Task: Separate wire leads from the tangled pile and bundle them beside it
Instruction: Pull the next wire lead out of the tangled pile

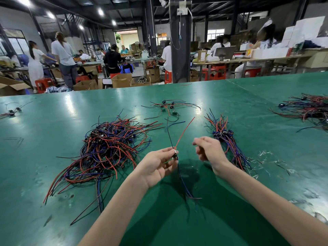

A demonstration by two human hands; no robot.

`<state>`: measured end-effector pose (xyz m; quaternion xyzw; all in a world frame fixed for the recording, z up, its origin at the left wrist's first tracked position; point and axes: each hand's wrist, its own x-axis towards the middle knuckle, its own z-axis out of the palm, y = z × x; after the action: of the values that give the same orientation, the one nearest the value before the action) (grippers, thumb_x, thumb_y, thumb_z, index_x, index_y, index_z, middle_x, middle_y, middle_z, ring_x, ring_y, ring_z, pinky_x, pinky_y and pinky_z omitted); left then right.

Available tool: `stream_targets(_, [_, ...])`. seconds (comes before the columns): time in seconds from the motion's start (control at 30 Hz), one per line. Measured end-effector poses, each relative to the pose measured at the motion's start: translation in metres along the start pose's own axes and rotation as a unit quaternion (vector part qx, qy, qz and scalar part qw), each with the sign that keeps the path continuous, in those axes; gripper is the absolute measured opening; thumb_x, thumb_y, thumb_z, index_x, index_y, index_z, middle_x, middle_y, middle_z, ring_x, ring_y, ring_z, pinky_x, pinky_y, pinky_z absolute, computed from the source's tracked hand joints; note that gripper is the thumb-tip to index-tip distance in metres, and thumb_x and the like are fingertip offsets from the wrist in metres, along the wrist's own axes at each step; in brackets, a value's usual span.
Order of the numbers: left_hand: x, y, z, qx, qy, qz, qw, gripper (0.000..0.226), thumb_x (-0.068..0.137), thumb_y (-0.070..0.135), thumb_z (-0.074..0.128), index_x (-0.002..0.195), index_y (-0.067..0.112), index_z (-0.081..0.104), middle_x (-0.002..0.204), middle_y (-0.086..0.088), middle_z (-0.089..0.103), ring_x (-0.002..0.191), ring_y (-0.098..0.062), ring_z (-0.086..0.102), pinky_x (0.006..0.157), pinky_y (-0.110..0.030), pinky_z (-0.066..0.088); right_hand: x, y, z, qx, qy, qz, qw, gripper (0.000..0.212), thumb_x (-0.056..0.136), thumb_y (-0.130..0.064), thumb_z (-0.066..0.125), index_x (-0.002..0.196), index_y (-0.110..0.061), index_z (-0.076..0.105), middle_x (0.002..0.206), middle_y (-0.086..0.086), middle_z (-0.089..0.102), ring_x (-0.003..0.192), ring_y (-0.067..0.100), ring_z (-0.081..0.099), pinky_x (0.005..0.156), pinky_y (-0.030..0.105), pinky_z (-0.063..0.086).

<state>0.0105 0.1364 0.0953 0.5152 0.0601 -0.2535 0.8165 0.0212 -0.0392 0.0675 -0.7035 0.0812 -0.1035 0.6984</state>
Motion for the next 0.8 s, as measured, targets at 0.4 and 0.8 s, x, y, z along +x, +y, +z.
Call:
stream_targets(0.4, [0.008, -0.009, -0.003, 0.023, -0.006, 0.046, 0.999, 0.018, 0.090, -0.001, 0.053, 0.088, 0.004, 0.070, 0.067, -0.003, 0.069, 0.052, -0.005, 0.060, 0.051, -0.013, 0.050, -0.024, -0.004, 0.021, 0.022, -0.217, 0.031, 0.975, 0.017, 0.093, -0.008, 0.054, 0.082, -0.001, 0.065, 0.060, 0.004, 0.064, 0.045, 0.007, 0.053, 0.047, 0.015, 0.044])
stream_targets(0.8, [0.023, -0.006, -0.009, 0.191, -0.037, 0.112, 0.975, 0.013, 0.091, 0.011, 0.058, 0.094, 0.013, 0.071, 0.082, -0.001, 0.070, 0.073, -0.011, 0.060, 0.073, -0.028, 0.047, -0.024, -0.005, 0.020, 0.095, -0.231, 0.096, 0.964, 0.017, 0.094, -0.004, 0.050, 0.090, 0.001, 0.066, 0.071, 0.013, 0.068, 0.054, 0.019, 0.061, 0.054, 0.029, 0.054])
